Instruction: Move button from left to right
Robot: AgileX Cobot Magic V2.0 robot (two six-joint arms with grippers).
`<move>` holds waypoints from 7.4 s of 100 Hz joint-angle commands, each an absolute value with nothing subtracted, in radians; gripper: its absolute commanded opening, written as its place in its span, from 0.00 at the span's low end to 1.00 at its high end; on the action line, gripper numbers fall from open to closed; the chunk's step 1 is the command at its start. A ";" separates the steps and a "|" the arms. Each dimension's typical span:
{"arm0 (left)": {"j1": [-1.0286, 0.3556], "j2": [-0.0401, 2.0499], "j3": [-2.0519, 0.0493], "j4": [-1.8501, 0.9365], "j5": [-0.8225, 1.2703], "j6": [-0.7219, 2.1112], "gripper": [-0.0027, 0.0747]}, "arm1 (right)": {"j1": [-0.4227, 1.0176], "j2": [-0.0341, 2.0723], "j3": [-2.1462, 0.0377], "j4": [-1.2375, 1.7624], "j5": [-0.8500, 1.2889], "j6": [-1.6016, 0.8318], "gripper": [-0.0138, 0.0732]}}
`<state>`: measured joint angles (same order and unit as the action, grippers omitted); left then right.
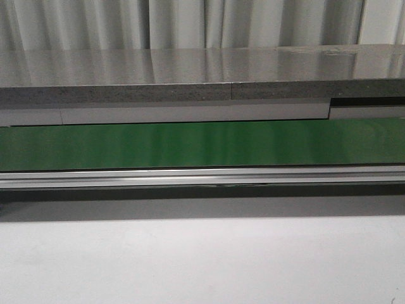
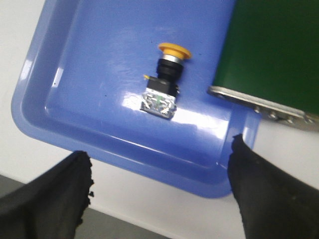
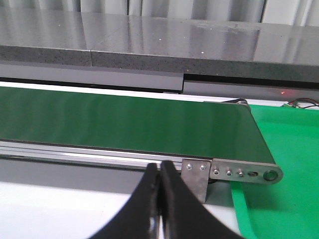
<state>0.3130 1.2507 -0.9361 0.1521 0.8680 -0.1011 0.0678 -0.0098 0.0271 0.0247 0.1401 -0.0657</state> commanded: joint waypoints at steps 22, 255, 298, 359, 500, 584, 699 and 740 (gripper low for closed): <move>0.390 1.554 -1.127 0.110 0.813 -0.110 0.74 | 0.061 -0.030 0.013 0.023 0.057 -0.066 0.08; 0.187 1.733 -1.375 -0.202 0.944 0.152 0.57 | 0.061 -0.030 0.013 0.023 0.057 -0.066 0.08; 0.187 1.715 -1.375 -0.233 1.009 0.152 0.87 | 0.061 -0.030 0.013 0.023 0.057 -0.066 0.08; -0.010 1.175 -1.075 -0.245 0.568 0.205 0.86 | 0.061 -0.030 0.013 0.023 0.057 -0.066 0.08; -0.058 0.498 -0.339 -0.242 0.000 0.205 0.16 | 0.061 -0.030 0.013 0.023 0.055 -0.066 0.08; -0.058 0.498 -0.339 -0.239 0.000 0.205 0.01 | 0.061 0.011 -0.097 0.061 0.044 -0.066 0.08; -0.058 0.498 -0.339 -0.239 0.000 0.205 0.01 | 0.061 0.989 -0.838 0.189 0.708 -0.067 0.12; -0.058 0.498 -0.339 -0.239 0.000 0.205 0.01 | 0.061 0.989 -0.838 0.189 0.686 -0.067 0.77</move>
